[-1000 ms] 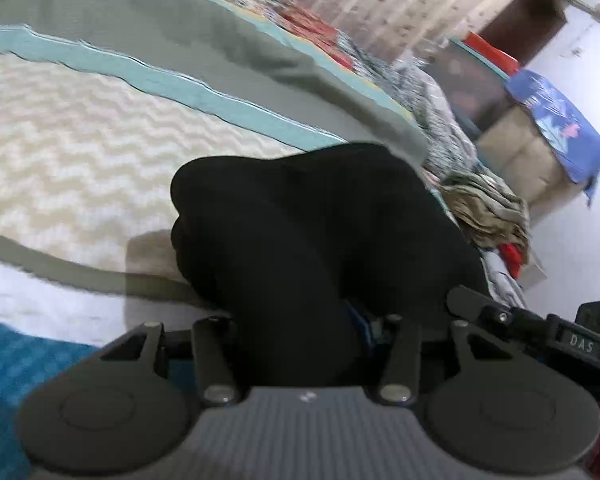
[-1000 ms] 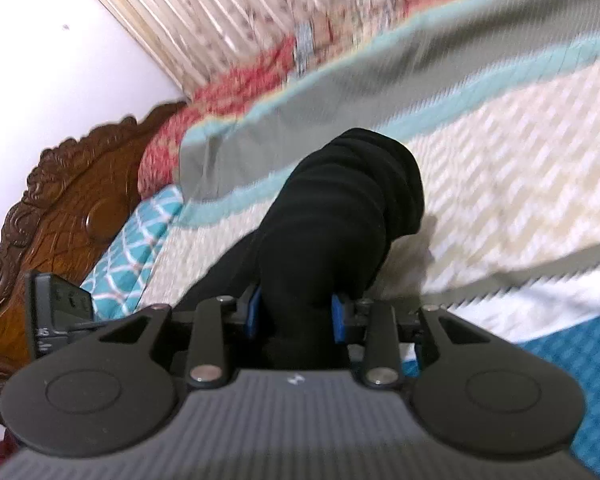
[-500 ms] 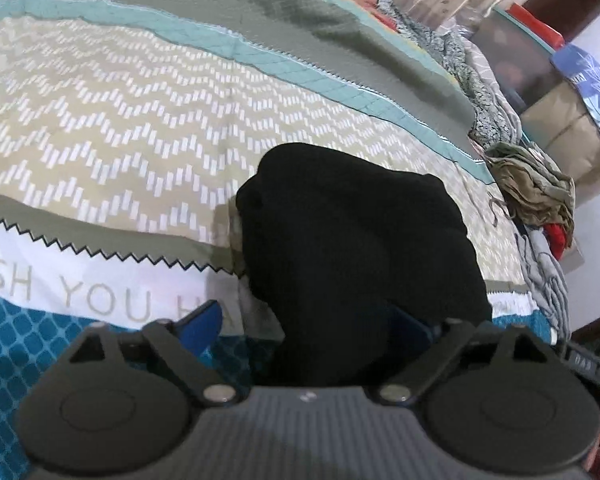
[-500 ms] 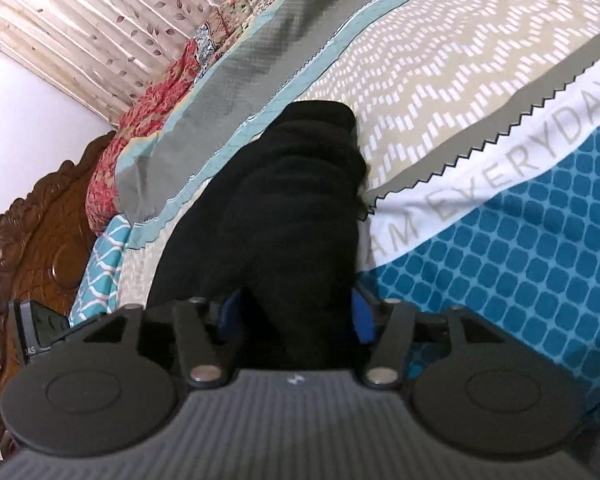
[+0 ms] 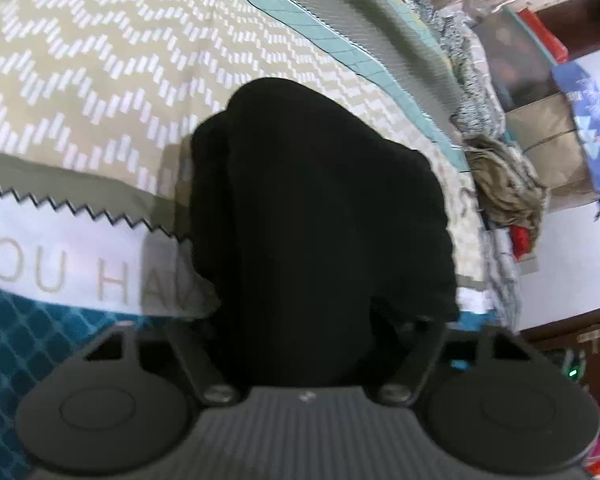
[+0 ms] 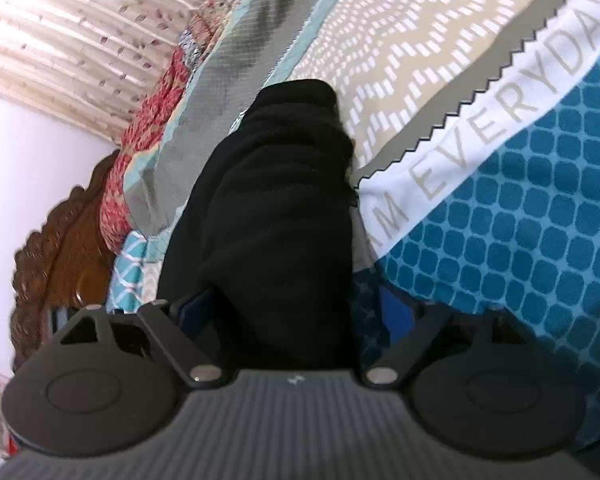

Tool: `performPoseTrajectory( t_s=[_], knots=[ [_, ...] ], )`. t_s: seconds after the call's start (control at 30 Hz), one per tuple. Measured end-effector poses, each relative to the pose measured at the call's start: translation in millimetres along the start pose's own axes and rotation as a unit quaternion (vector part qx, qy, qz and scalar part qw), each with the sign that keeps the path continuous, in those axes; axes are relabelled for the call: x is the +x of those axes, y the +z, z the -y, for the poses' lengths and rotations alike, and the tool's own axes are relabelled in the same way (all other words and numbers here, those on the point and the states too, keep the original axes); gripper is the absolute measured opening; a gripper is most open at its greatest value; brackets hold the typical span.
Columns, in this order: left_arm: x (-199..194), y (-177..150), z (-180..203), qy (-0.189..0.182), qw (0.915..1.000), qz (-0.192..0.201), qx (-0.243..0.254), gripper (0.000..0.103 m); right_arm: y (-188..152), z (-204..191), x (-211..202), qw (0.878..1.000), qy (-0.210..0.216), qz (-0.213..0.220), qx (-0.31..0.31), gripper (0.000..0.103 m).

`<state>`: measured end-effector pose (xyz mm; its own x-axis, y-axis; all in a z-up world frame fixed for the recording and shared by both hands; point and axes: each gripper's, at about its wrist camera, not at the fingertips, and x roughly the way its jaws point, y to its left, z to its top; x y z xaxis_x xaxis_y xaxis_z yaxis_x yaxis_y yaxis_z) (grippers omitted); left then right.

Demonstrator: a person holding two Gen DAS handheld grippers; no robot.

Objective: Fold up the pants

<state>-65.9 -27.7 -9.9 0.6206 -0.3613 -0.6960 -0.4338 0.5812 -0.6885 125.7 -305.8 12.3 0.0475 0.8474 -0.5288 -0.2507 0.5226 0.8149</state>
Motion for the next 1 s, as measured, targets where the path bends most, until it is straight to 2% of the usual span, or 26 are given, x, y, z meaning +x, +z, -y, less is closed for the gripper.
performPoseTrajectory(
  t_s=[0.07,0.1,0.13,0.17,0.23,0.33,0.47,0.63,0.77,0.87,0.97,1.0],
  knots=[
    [0.6,0.1,8.8,0.008,0.9999,0.003,0.012,0.050,-2.2,-9.8,3.2,1.000,-0.027,0.001,-0.010,0.087],
    [0.8,1.3,16.1,0.013,0.9997,0.005,0.021,0.043,-1.7,-15.0,3.6,0.999,-0.035,0.000,-0.006,0.081],
    [-1.0,1.9,23.1,0.022,0.9993,0.006,0.028,0.041,-0.6,-17.5,3.6,1.000,-0.014,-0.005,0.000,0.053],
    [-3.6,3.0,29.8,0.029,0.9989,0.008,0.036,0.040,1.8,-21.0,1.8,1.000,0.001,-0.006,0.005,0.048],
    [-10.7,8.7,42.2,0.032,0.9982,0.014,0.050,0.038,9.1,-38.3,-6.3,0.999,0.006,0.007,-0.036,0.039],
    [-23.6,28.5,57.8,0.023,0.9972,0.033,0.062,0.038,26.2,-61.5,-12.5,0.996,0.025,0.031,-0.080,0.037],
    [-35.2,78.4,81.6,0.034,0.9915,0.079,0.099,0.038,66.7,-83.5,2.4,0.989,0.049,0.057,-0.124,0.037],
    [-28.9,157.3,105.7,0.065,0.9780,0.136,0.144,0.039,136.0,-104.8,52.9,0.976,0.064,0.095,-0.184,0.037],
    [-5.5,225.4,109.3,0.090,0.9680,0.175,0.156,0.039,189.9,-106.9,108.5,0.969,0.070,0.124,-0.203,0.037],
    [23.2,257.1,96.8,0.108,0.9667,0.176,0.151,0.039,209.6,-85.8,133.7,0.972,0.065,0.127,-0.188,0.037],
    [59.4,268.9,68.8,0.134,0.9710,0.147,0.133,0.039,211.2,-56.7,163.6,0.983,0.038,0.104,-0.147,0.037],
    [77.6,269.1,55.3,0.150,0.9729,0.126,0.123,0.039,208.8,-44.6,173.7,0.988,0.020,0.083,-0.132,0.037]
  ],
)
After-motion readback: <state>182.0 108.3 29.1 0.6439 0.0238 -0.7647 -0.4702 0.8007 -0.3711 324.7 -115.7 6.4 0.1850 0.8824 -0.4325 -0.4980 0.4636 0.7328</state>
